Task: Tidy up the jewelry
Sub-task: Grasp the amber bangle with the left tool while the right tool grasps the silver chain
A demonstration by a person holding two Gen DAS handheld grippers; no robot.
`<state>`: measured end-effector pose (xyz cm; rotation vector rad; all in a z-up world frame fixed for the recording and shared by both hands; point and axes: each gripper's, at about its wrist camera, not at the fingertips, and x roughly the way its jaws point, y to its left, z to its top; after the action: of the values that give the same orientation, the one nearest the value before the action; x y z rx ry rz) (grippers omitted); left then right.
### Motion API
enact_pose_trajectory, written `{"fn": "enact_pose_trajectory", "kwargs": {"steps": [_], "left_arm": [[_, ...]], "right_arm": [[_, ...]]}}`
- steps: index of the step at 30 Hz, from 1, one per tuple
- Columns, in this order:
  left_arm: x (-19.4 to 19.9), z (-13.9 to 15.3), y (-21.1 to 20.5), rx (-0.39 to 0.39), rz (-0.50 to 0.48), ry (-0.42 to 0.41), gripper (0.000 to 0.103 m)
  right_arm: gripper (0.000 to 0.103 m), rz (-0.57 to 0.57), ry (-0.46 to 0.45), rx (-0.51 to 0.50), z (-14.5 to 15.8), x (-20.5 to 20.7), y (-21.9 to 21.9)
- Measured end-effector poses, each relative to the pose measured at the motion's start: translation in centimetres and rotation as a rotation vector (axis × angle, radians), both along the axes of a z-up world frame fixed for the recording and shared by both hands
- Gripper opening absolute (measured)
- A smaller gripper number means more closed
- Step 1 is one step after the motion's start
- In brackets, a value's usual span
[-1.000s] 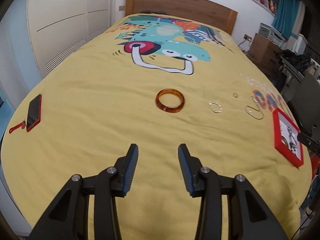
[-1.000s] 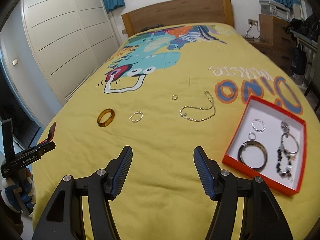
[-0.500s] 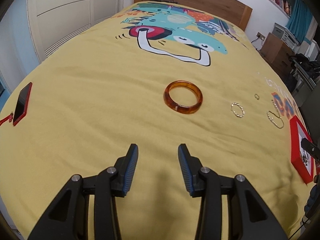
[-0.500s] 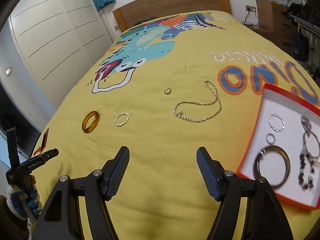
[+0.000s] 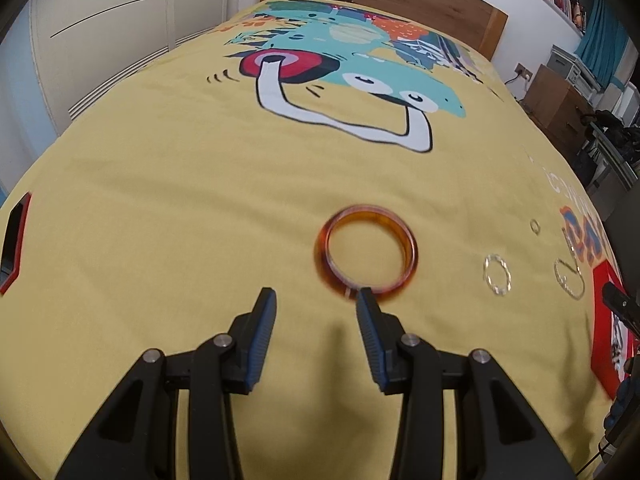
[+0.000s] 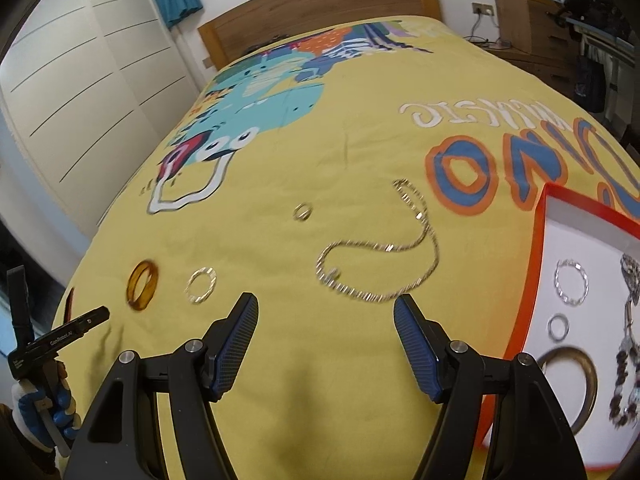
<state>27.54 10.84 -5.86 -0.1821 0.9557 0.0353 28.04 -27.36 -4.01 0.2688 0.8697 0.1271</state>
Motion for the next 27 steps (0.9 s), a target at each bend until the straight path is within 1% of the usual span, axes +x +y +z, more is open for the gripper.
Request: {"fn": "enact_pose_trajectory", "kwargs": {"steps": [4,8,11,15,16,18,19,20,21,22,23,24,25,26,27], "left_arm": [[2.5,-0.3,-0.1,-0.003,0.003,0.002,0.04],[5.0,-1.2,-0.1,0.01,0.003,0.021,0.04],[6.5,-2.4,-0.1,0.016,0.01,0.05,0.04],[7.3,-3.6,-0.5,0.042,0.001,0.067,0.04],[7.3,-3.7,-0.4,0.042,0.0,0.067,0.039],[7.2,-3.9,-0.3,0.029,-0.002,0.062,0.039],[7.0,-3.9,-0.2,0.026,-0.005,0.058,0.038],[6.9,-4.0,-0.2,0.029,-0.011,0.054,0.036],[6.7,-4.1,-0.4,0.035,-0.021,0.052,0.029],[6.5,-4.2,-0.5,0.03,-0.031,0.053,0.025],[6.3,-4.2,-0.6,0.022,-0.039,0.054,0.018],[6.2,-4.2,-0.8,0.022,-0.044,0.055,0.014],[6.0,-4.2,-1.0,0.02,-0.05,0.056,0.01],[5.8,-4.1,-1.1,0.021,-0.056,0.055,0.01],[5.5,-4.0,-1.4,0.027,-0.062,0.052,0.01]], "right_arm": [[0.071,-0.072,0.004,0.005,-0.1,2.1,-1.2],[0.071,-0.139,0.041,-0.02,-0.5,5.2,-2.1],[0.071,-0.172,0.089,-0.038,-1.4,7.3,-2.6],[0.071,-0.204,0.156,-0.065,-3.1,9.1,-3.0],[0.07,-0.201,0.174,-0.072,-3.6,9.4,-3.0],[0.061,-0.196,0.202,-0.081,-4.4,9.7,-2.9],[0.05,-0.188,0.214,-0.081,-4.8,9.7,-2.7],[0.036,-0.176,0.22,-0.078,-5.0,9.6,-2.5],[0.031,-0.163,0.227,-0.079,-5.2,9.6,-2.3],[0.022,-0.147,0.232,-0.086,-5.5,9.5,-1.9],[0.017,-0.132,0.232,-0.094,-5.6,9.2,-1.5],[0.013,-0.123,0.23,-0.094,-5.6,9.0,-1.3],[0.005,-0.115,0.227,-0.085,-5.6,8.7,-1.1],[0.005,-0.094,0.227,-0.062,-5.6,8.3,-0.8],[0.005,-0.072,0.225,-0.06,-5.7,7.9,-0.4]]}}
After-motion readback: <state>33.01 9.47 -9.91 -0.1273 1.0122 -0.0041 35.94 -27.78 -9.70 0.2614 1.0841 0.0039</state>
